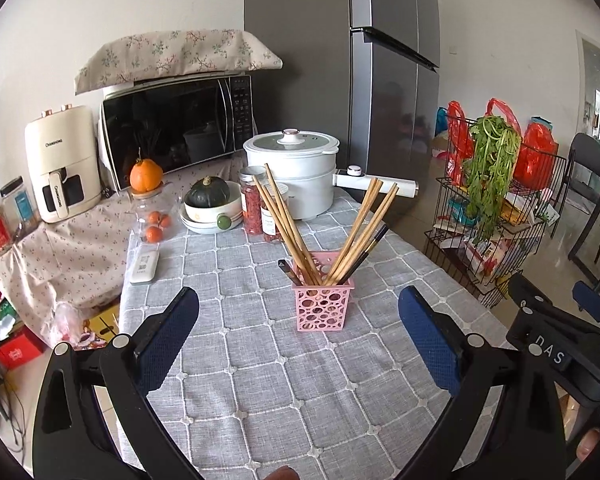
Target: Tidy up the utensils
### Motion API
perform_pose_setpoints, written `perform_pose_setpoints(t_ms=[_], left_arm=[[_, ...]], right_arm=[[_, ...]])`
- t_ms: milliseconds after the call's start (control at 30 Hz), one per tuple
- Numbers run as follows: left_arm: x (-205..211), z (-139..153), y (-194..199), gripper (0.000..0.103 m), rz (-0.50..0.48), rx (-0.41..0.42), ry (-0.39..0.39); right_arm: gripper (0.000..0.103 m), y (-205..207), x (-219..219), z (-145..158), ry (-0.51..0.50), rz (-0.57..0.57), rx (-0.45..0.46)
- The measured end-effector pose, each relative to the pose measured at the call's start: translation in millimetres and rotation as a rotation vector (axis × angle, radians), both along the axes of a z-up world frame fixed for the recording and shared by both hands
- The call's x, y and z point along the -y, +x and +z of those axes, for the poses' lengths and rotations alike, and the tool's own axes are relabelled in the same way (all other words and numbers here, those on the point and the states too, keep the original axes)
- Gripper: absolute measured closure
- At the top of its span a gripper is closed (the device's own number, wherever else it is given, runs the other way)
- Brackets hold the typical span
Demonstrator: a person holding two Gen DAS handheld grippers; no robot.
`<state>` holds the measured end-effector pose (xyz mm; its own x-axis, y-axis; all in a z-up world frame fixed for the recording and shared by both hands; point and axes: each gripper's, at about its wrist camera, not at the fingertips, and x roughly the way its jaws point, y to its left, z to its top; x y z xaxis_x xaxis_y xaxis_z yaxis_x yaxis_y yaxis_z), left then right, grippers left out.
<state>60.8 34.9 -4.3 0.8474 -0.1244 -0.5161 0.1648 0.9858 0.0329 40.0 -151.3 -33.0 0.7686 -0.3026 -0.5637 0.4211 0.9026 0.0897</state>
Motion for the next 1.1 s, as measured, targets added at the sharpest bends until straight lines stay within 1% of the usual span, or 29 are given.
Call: perform_pose_setpoints(t_ms=[333, 633, 1100], left_arm=[[3, 2, -9, 0.007, 0.01, 0.027, 0.025], [7, 0, -7, 0.007, 0.024, 0.025, 0.053], [9, 1, -5, 0.007, 0.034, 0.022, 0.051]], right_arm=[[0.007, -13, -8, 3, -0.057, 0.013, 0.012], [0.007, -17, -8, 5, -0.072, 0.025, 0.002], [0.007, -17, -9, 2, -0.073, 0.027, -0.012]])
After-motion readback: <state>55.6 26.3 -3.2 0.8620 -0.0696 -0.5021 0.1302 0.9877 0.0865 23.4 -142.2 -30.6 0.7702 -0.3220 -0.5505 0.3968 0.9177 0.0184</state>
